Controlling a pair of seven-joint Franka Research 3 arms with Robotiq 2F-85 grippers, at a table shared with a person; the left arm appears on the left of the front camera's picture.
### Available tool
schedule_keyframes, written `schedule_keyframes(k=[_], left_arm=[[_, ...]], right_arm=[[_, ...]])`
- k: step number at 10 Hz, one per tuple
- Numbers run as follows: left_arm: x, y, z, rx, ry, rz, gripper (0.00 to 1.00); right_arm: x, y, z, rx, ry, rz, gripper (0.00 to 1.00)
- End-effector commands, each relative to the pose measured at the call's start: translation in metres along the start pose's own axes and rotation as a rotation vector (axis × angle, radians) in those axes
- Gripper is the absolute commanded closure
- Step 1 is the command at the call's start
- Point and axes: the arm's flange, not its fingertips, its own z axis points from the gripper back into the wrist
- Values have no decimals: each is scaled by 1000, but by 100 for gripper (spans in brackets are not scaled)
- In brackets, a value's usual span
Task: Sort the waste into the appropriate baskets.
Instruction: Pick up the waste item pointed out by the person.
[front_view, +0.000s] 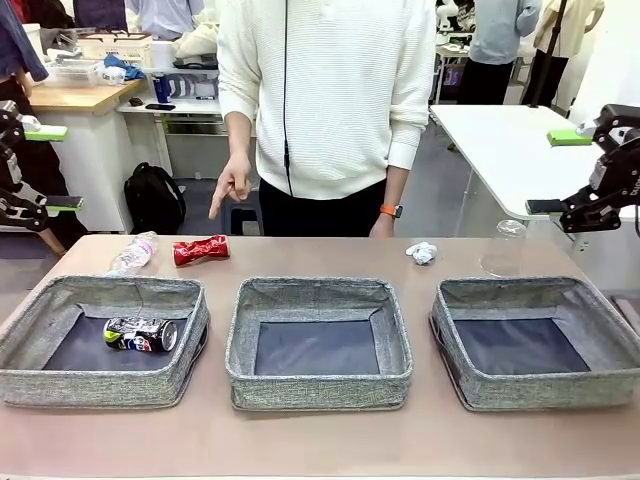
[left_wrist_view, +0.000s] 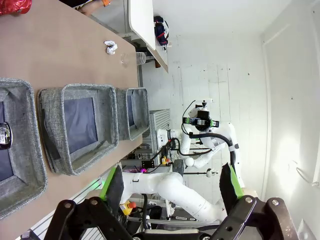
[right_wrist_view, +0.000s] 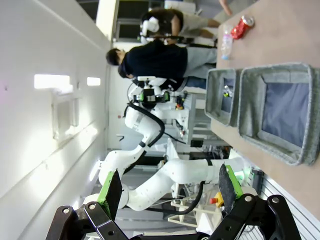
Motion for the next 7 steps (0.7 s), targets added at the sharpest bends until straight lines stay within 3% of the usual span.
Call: schedule_keyframes(k=[1,2,3,4,5,7], left_arm=[[9,-1,-10,119,87,-100,0],[29,-2,-28,209,252,-270,0],[51,3,-49,359,316,-447,0],[68,8,-72,450,482,-674,0],[84,11,-94,680,514,-895,0],[102,11,-129,799,507,-1229,0]], right_arm=[[2,4,-2,27,-9,-2,0],[2,4,-2,27,-9,-2,0],[2,4,-2,27,-9,-2,0],[2,4,-2,27,-9,-2,0],[2,4,-2,27,-9,-2,0],[2,4,-2,27,-9,-2,0]])
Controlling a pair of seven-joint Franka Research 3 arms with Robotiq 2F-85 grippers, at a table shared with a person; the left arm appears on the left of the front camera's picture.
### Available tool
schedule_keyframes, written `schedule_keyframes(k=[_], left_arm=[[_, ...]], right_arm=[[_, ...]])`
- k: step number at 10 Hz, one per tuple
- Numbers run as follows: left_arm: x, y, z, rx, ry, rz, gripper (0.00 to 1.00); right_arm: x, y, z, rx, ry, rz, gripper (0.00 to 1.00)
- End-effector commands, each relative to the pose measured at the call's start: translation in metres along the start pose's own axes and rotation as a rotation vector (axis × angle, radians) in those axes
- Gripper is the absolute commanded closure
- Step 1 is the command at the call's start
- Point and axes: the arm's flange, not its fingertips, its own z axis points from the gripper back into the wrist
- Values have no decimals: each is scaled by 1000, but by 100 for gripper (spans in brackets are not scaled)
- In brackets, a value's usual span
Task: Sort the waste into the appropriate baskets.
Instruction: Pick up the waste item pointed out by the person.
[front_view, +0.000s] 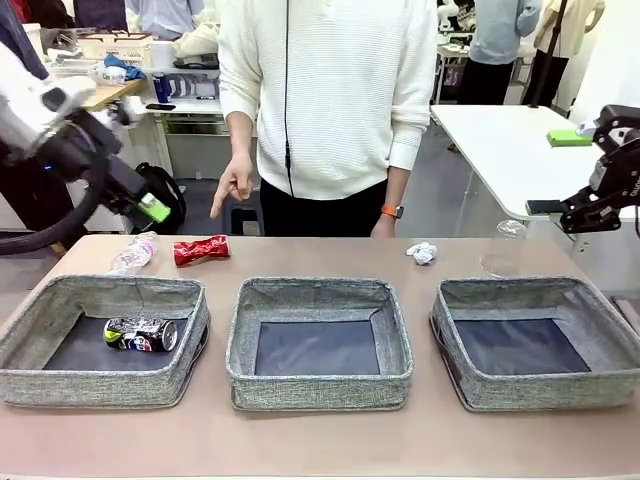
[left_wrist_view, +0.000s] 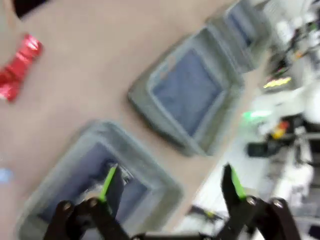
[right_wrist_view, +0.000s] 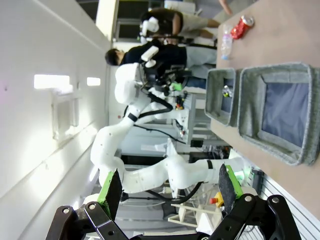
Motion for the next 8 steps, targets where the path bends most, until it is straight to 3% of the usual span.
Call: schedule_keyframes(k=[1,3,4,5,6,7,8], left_arm=[[12,11,-8,424,-28,-511,0],[21,16,-37,498,214,-578,0],[22,13,-38,435,242,-434,0],[31,9,-26,284,188,-392,0],[31,9,-26,284,188,-392,0],[33,11,-36,359,245,-461,0],[30,17,-38,359,328,-622,0]], right_arm=[[2,4,-1,27,-9,-1,0],[2,4,-1,27,-9,-1,0],[2,4,-1,27,-9,-1,0],[2,4,-1,27,-9,-1,0],[2,4,-1,27,-9,-1,0],[2,4,-1,27,-9,-1,0],[2,4,-1,27,-9,-1,0]])
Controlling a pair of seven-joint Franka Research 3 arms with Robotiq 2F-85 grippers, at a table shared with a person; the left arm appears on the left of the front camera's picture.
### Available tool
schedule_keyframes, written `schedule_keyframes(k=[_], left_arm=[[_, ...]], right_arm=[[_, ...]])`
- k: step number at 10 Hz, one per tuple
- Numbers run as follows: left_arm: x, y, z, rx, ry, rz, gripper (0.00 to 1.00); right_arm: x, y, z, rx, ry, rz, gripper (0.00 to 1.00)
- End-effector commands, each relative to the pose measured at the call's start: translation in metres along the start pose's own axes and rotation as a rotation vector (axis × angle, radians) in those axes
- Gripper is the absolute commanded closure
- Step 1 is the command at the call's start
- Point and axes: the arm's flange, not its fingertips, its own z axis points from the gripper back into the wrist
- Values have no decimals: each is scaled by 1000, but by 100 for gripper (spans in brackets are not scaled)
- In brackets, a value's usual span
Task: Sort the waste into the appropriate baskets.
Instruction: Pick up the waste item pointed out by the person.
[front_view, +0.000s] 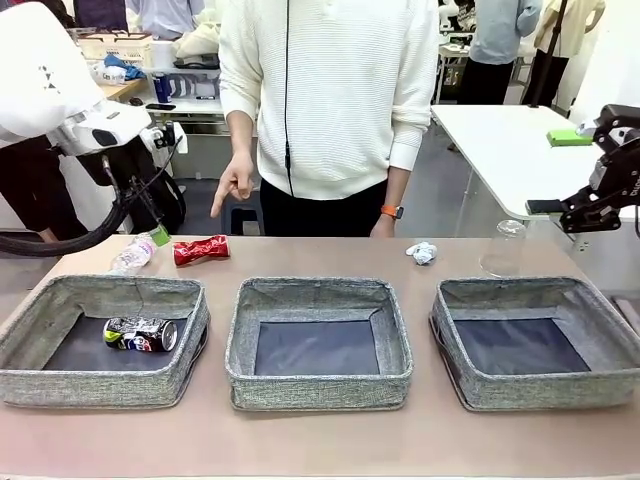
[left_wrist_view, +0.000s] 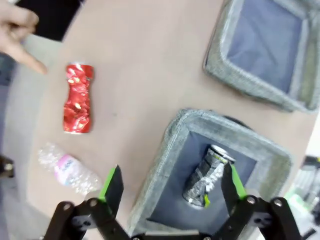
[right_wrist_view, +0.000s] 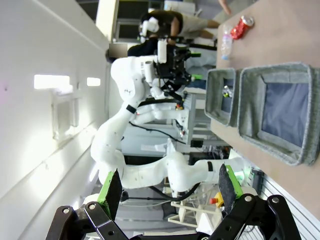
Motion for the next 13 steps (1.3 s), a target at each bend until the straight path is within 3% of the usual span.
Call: schedule_keyframes(k=[1,2,3,5,7,9,13], left_arm=[[5,34,-14,41,102,-145,0],[23,57,-24,45,40,-234,0],[42,77,-33,73,103,-238,0],[52,107,-47,47,124,-188,0],[53,128,-73,76,210,-164,0],[49,143,-93,82,207,-163,0],[45,158,-138,-47,244,-147,0]], right_arm=[[2,4,-2,27,-7,-1,0],[2,4,-2,27,-7,-1,0],[2,4,-2,27,-7,-1,0],[2,4,-2,27,-7,-1,0],[2,4,-2,27,-7,-1,0],[2,4,-2,27,-7,-1,0],[2,4,-2,27,-7,-1,0]])
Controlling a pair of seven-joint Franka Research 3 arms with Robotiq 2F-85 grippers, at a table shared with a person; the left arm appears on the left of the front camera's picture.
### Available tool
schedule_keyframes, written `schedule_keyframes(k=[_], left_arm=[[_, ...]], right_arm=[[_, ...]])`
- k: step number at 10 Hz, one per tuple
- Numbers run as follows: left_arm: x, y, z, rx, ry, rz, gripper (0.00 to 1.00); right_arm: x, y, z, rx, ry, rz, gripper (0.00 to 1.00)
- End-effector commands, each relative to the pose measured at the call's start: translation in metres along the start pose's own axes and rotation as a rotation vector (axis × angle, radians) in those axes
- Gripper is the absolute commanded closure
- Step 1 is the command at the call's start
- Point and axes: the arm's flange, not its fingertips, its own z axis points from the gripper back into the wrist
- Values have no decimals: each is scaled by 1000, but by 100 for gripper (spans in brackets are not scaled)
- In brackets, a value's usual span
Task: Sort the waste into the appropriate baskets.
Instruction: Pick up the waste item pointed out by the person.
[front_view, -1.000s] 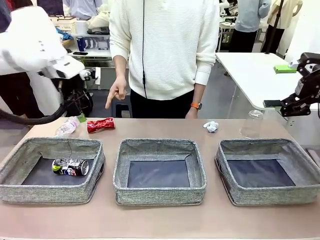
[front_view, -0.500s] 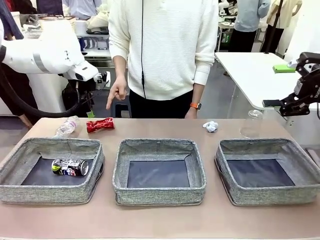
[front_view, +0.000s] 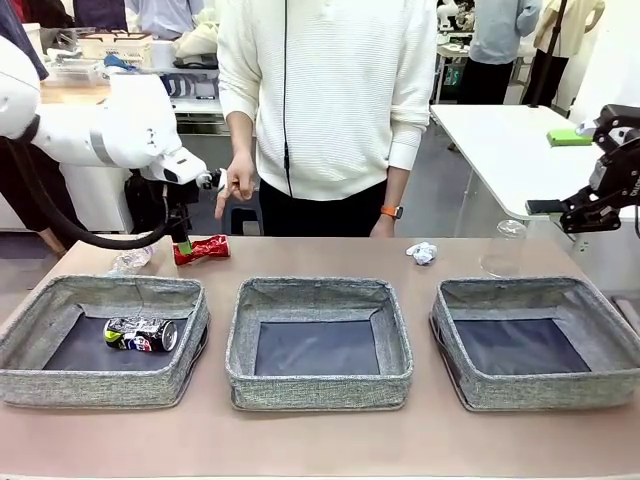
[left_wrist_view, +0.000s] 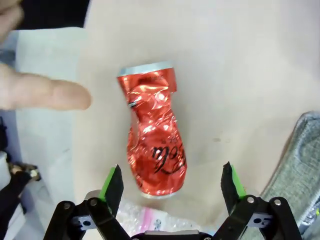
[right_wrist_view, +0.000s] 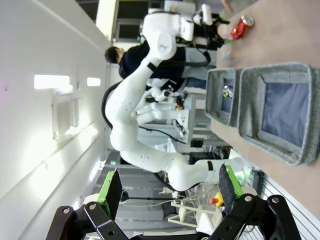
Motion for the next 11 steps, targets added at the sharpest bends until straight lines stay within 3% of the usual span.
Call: schedule_keyframes(k=[1,4,11], left_arm=[[7,8,-8,-58,8,22,0],[17,7,-41,-27,45,60,0],[15,10,-48,-74,45,65,0]], right_arm=[[2,4,-1,27,-8,0,0],[2,4,-1,27,-8,0,0],[2,4,-1,27,-8,0,0]])
